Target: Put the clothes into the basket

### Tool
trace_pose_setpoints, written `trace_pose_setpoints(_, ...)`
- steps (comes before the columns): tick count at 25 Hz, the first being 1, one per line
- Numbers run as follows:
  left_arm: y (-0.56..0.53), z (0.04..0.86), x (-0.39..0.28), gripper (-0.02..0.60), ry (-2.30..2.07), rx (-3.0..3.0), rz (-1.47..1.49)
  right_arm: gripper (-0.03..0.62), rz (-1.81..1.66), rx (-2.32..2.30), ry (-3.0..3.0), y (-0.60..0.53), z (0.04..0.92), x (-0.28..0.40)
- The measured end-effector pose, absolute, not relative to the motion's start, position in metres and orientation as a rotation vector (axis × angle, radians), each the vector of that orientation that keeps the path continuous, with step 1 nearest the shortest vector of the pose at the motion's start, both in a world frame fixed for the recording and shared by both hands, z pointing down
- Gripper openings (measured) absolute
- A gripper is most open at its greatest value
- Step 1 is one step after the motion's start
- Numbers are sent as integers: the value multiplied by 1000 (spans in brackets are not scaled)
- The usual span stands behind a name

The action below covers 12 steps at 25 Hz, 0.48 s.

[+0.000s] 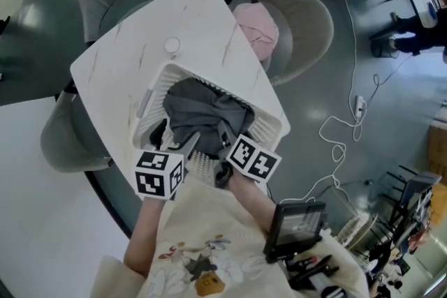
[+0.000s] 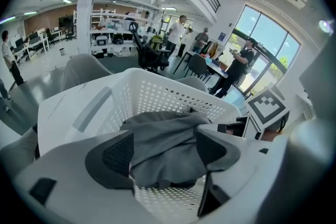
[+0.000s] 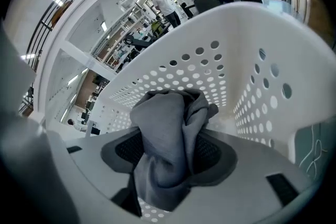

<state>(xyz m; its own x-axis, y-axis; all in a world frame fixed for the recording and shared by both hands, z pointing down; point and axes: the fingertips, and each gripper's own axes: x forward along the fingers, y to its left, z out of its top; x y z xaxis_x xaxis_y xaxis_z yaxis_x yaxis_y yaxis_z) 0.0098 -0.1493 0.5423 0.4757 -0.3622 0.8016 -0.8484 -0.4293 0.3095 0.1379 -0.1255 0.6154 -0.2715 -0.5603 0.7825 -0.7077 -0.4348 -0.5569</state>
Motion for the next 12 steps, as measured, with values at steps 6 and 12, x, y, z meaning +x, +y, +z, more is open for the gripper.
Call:
trace_pose_setpoints(6, -130, 542, 12, 354, -982, 2003, 864, 244, 1802, 1822, -1619, -124, 606, 137)
trace_pose_setpoints(12, -111, 530, 5, 353, -997, 2029, 865, 244, 1829, 1782, -1655, -125, 606, 137)
